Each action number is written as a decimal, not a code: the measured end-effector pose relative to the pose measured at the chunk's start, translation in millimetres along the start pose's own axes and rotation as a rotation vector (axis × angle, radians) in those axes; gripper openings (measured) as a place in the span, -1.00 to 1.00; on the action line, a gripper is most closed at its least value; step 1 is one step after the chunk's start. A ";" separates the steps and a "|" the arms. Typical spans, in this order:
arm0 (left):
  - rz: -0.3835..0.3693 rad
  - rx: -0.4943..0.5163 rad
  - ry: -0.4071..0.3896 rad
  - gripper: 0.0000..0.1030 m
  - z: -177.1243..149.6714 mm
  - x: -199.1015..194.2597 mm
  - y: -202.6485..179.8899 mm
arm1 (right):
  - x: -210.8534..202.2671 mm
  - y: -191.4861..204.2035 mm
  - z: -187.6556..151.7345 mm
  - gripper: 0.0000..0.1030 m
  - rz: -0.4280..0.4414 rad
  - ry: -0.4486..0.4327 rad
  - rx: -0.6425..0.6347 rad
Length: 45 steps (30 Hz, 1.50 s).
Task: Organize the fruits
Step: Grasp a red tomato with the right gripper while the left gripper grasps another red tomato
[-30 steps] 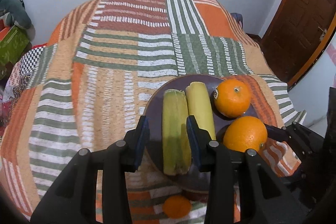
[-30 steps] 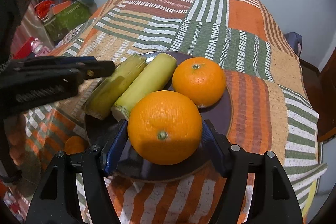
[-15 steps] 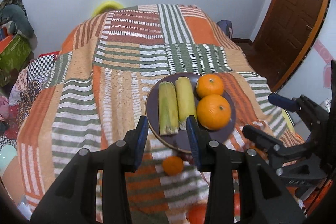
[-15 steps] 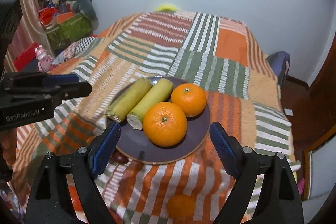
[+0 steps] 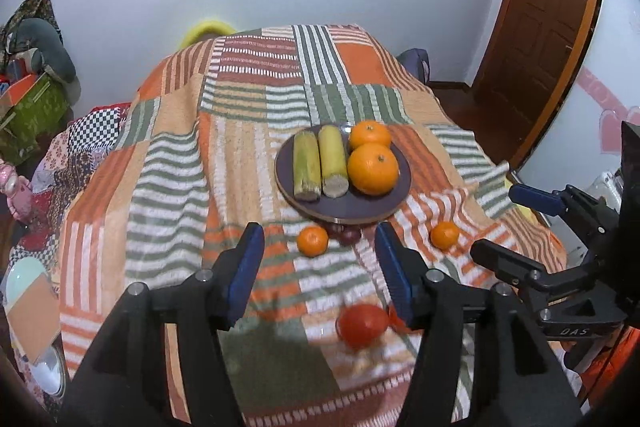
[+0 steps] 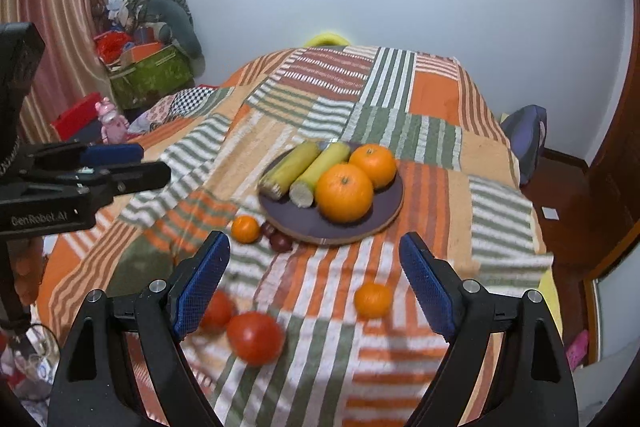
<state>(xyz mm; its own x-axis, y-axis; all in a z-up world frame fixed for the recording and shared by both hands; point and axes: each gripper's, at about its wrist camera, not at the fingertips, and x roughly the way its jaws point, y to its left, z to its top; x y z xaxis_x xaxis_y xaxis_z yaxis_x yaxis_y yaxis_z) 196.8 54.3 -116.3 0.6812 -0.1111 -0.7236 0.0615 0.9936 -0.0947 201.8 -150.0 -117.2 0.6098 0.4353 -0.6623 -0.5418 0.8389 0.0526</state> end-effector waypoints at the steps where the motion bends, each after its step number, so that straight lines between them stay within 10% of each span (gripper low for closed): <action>1: -0.002 -0.001 0.007 0.20 -4.2 -1.4 0.6 | -1.5 1.3 -3.9 0.65 0.004 0.004 0.002; 23: -0.021 -0.005 0.211 0.28 -88.8 28.7 -2.0 | 49.0 23.9 -67.0 0.63 0.092 0.172 0.032; 33: -0.061 0.001 0.260 0.28 -90.7 53.2 -16.4 | 58.5 14.2 -71.1 -0.10 0.217 0.203 0.066; 45: -0.071 0.027 0.243 0.22 -80.5 78.6 -36.3 | 39.2 -5.3 -69.8 -0.10 0.108 0.171 0.054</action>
<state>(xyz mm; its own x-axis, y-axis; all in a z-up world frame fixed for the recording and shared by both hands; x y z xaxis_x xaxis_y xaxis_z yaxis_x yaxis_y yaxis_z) 189.4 7.8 -224.8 0.4790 -0.1785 -0.8595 0.1246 0.9830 -0.1347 188.2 -160.2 -195.6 0.4402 0.4661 -0.7674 -0.5645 0.8083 0.1671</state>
